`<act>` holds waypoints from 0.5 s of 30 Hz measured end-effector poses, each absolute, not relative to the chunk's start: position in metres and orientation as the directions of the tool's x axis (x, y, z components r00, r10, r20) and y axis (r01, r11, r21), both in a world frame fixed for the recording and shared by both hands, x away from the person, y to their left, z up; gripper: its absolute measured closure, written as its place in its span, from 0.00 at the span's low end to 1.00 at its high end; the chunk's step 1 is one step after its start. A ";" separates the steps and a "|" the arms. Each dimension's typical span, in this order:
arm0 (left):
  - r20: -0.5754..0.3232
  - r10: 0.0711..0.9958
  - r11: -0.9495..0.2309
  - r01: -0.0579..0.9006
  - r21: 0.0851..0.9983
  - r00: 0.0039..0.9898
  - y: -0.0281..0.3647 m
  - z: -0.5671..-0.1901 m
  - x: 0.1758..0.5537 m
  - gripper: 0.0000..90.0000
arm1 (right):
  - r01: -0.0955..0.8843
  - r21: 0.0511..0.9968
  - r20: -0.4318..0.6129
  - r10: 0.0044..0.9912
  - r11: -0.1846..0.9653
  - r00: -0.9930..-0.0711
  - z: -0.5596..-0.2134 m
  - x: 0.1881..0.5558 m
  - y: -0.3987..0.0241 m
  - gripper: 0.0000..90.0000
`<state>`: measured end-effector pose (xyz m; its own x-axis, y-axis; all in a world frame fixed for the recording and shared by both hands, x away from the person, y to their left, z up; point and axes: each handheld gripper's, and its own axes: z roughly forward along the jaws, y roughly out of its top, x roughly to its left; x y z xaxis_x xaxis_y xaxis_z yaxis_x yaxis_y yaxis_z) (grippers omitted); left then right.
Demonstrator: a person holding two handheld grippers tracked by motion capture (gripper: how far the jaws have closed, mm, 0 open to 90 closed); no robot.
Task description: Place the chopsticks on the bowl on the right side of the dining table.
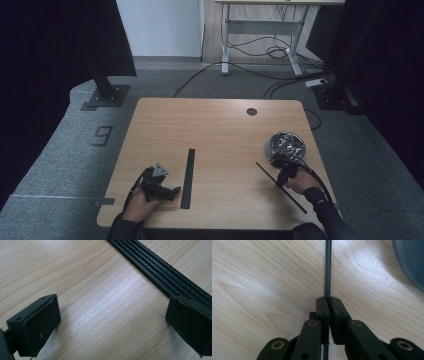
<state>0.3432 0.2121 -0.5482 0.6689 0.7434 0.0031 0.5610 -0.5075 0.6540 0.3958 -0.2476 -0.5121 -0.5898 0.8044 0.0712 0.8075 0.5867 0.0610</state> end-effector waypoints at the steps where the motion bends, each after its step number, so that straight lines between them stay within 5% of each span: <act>1: 0.003 0.743 -0.507 0.561 0.654 0.669 0.212 -0.548 0.343 0.00 | 0.807 0.066 0.074 0.804 0.587 -0.590 -0.512 0.395 -0.248 0.96; 15: 0.004 0.743 -0.509 0.561 0.653 0.669 0.212 -0.548 0.343 0.00 | 0.793 0.108 0.116 0.784 0.600 -0.609 -0.494 0.387 -0.248 0.96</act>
<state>0.3433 0.2122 -0.5482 0.6695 0.7428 0.0041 0.5606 -0.5088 0.6534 0.3871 -0.2481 -0.4937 -0.6094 0.7844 0.1155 0.7927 0.5999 0.1084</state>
